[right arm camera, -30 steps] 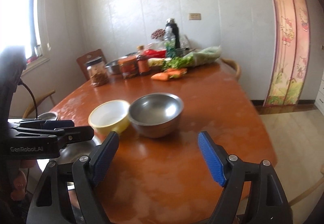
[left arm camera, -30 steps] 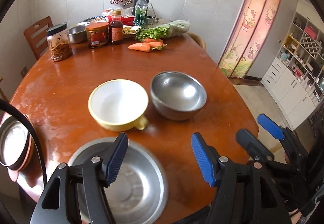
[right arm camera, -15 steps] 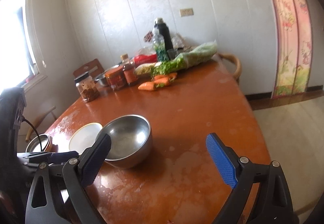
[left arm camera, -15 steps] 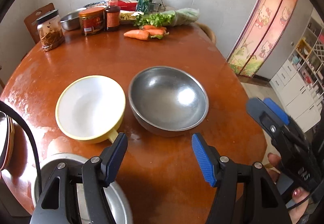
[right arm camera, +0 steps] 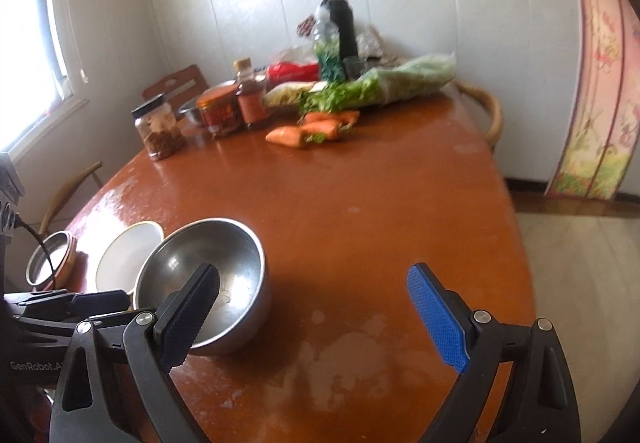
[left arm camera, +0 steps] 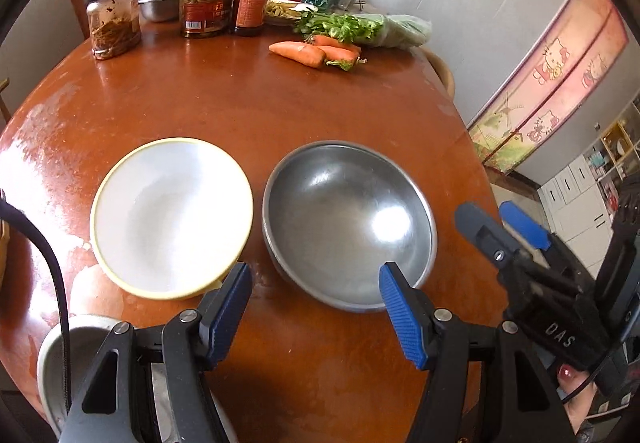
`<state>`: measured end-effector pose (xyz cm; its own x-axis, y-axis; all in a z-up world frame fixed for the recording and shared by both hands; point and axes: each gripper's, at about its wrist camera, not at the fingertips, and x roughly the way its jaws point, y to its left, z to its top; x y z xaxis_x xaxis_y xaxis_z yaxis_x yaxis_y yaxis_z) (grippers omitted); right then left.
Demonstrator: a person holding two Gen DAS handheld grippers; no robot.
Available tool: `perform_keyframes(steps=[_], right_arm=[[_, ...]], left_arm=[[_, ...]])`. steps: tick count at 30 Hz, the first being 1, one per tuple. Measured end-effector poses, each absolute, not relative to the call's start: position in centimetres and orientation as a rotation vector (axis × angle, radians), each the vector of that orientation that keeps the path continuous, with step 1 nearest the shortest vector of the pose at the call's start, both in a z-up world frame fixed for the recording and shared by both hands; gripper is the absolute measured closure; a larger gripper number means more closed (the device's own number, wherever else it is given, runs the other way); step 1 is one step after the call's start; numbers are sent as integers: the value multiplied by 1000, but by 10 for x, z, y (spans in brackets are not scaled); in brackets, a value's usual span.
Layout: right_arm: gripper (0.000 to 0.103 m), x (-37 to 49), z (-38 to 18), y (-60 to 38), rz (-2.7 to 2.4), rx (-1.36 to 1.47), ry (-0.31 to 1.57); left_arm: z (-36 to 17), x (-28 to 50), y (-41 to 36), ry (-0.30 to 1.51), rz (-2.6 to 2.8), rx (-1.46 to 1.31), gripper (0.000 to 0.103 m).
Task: Organize plates and bowls
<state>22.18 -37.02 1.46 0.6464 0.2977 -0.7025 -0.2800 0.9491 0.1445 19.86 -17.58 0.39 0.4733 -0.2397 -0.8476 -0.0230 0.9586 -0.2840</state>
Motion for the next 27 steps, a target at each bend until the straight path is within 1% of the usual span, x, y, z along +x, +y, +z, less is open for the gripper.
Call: perform_keyframes(steps=[8, 12, 14, 15, 17, 20, 22, 25, 26, 27], right_arm=[[8, 247, 6, -370, 380, 62, 867], [11, 252, 5, -360, 401, 31, 871], [20, 255, 5, -352, 395, 3, 858], [23, 257, 3, -348, 386, -14, 856], [37, 262, -2, -341, 395, -15, 878], [46, 265, -8, -332, 424, -14, 895], [49, 266, -12, -323, 402, -75, 894], [62, 269, -24, -319, 407, -88, 924], [65, 270, -28, -319, 412, -72, 940], [65, 270, -30, -319, 413, -66, 944]], left_arm=[[-13, 206, -180, 1131, -106, -257, 37], [-20, 208, -181, 1156, -114, -261, 37], [-23, 208, -179, 1170, -119, -274, 37], [-24, 208, -179, 1178, -128, -283, 37], [-25, 209, -179, 1184, -147, -285, 37], [-25, 211, -177, 1179, -159, -290, 37], [-24, 212, -174, 1177, -169, -311, 37], [-23, 215, -171, 1165, -175, -328, 37], [-23, 216, -170, 1162, -175, -337, 37], [-24, 216, -168, 1162, -184, -356, 37]])
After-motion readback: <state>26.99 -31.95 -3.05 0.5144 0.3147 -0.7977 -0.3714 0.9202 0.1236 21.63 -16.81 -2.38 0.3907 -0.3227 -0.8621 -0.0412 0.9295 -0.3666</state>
